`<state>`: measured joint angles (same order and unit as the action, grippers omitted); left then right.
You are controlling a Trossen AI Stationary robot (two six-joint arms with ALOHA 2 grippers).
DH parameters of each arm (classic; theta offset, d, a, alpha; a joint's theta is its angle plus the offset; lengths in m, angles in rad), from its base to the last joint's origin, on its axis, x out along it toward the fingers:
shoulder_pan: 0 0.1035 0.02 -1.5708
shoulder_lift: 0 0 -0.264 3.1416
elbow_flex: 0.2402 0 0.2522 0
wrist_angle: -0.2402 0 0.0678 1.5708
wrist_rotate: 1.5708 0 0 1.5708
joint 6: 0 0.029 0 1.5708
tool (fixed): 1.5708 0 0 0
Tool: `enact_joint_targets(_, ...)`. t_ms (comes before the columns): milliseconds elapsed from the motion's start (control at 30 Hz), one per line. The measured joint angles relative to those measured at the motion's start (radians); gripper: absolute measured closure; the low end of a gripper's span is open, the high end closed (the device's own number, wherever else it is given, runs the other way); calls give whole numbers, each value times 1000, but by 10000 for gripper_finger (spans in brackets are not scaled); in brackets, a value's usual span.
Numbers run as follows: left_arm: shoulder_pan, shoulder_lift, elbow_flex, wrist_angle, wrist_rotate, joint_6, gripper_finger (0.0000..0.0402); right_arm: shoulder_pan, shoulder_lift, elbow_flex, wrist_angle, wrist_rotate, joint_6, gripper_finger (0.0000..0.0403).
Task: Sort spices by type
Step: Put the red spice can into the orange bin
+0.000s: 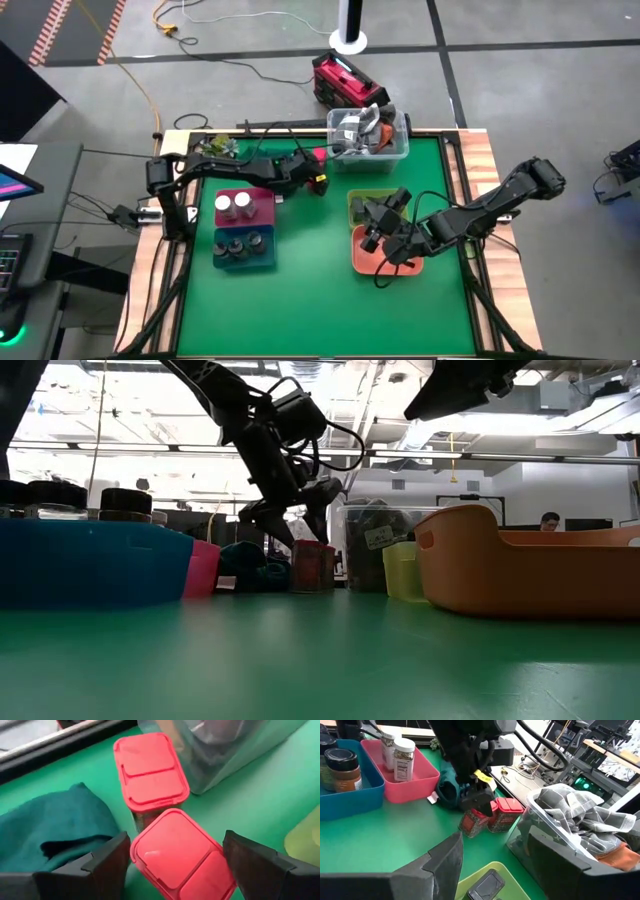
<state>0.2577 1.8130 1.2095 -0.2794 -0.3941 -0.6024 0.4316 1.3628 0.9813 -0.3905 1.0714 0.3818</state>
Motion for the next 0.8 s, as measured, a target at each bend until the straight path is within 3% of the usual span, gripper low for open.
enact_joint_targets(300, 0, 2, 64, -147, 57, 27, 96, 0, 0, 0, 3, 0, 2, 147)
enact_joint_targets(467, -9, 3, 124, -278, 109, 101, 96, 0, 0, 0, 3, 0, 2, 147)
enact_joint_targets(800, -56, 4, 223, -518, 117, 322, 97, 1, 0, 0, 3, 0, 5, 147)
